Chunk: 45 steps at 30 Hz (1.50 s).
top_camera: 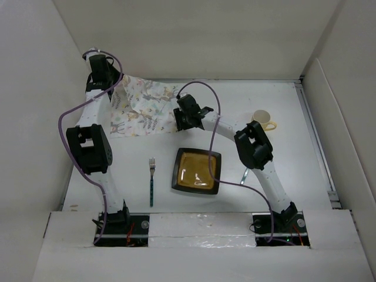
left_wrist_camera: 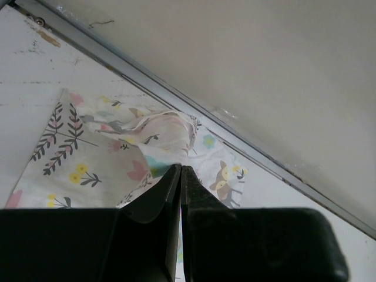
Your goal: Set the dinner table for one person
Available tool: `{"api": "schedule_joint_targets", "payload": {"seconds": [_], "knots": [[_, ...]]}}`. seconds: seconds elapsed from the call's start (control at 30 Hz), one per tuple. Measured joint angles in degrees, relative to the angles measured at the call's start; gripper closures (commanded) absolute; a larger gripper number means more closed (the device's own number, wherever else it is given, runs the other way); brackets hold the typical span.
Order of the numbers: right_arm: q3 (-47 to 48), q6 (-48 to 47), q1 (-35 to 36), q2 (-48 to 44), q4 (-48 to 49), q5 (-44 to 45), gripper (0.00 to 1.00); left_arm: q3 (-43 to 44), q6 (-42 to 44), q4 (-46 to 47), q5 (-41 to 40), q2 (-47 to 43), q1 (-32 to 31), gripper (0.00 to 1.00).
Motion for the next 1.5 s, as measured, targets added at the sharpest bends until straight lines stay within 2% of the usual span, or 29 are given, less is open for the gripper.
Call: {"api": "schedule_joint_targets", "payload": {"seconds": [0.2, 0.33, 0.37, 0.43, 0.73, 0.87, 1.0, 1.03, 1.1, 1.13, 1.17, 1.23, 1.3, 1.33, 1.37, 1.4, 1.47, 1.5], "knots": [[1.2, 0.7, 0.9, 0.6, -1.1, 1.6, 0.54, -0.7, -0.2, 0.9, 0.0, -0.2, 0.0, 1.0], [3.1, 0.6, 1.0, 1.6, -2.7, 1.6, 0.74, -0.7, -0.3, 1.0, 0.0, -0.2, 0.0, 1.0], [3.2, 0.6, 1.0, 1.6, -3.0, 1.7, 0.88, -0.7, -0.3, 1.1, 0.0, -0.2, 0.0, 1.0], [3.3, 0.6, 0.9, 1.6, -3.8, 1.8, 1.0, -0.7, -0.4, 1.2, 0.0, -0.3, 0.0, 1.0], [-2.8, 0.3, -1.5, -3.4, -2.0, 2.1, 1.0, -1.5, -0.5, 1.9, -0.2, -2.6, 0.0, 1.0], [-1.3, -0.7, -7.7, -6.5, -2.5, 1.3, 1.0, -2.6, -0.5, 2.4, -0.1, -3.3, 0.0, 1.0], [6.6, -2.1, -16.2, -6.5, -4.6, 0.8, 1.0, -5.0, -1.2, 3.1, 0.4, -4.4, 0.0, 1.0], [10.1, -2.4, -18.3, -5.7, -5.7, 0.7, 0.94, -6.1, -1.6, 3.1, 0.6, -4.8, 0.0, 1.0], [18.1, -2.7, -22.0, -3.5, -7.4, 0.8, 0.74, -8.5, -2.6, 3.4, 1.3, -5.5, 0.0, 1.0], [21.4, -2.9, -23.4, -2.6, -7.5, 1.3, 0.53, -9.9, -3.1, 3.7, 1.7, -5.8, 0.0, 1.0], [23.4, -2.9, -24.6, -2.2, -7.6, 1.6, 0.44, -11.5, -3.8, 4.0, 2.2, -6.2, 0.0, 1.0], [24.8, -3.5, -26.1, -2.3, -7.8, 2.5, 0.32, -15.0, -5.5, 5.1, 3.3, -6.4, 0.1, 1.0], [24.0, -4.0, -26.2, -2.9, -7.4, 2.8, 0.32, -18.2, -7.1, 6.1, 4.4, -6.5, 0.4, 1.0], [21.0, -4.3, -25.8, -4.1, -6.9, 2.8, 0.41, -19.5, -7.9, 6.2, 4.9, -6.5, 0.6, 1.0], [19.3, -4.5, -25.5, -4.9, -6.9, 3.0, 0.65, -20.7, -8.6, 6.2, 5.3, -6.4, 0.8, 1.0], [14.1, -4.8, -24.2, -7.2, -7.0, 3.1, 0.65, -21.5, -9.2, 6.3, 5.6, -6.4, 0.9, 1.0], [0.8, -5.2, -21.8, -13.0, -1.5, 3.3, 1.0, -22.8, -10.4, 7.1, 6.2, -6.4, 1.1, 1.0], [-6.6, -4.8, -20.2, -16.5, -0.5, 3.3, 1.0, -23.4, -11.0, 7.8, 6.6, -6.4, 1.3, 1.0]]}}
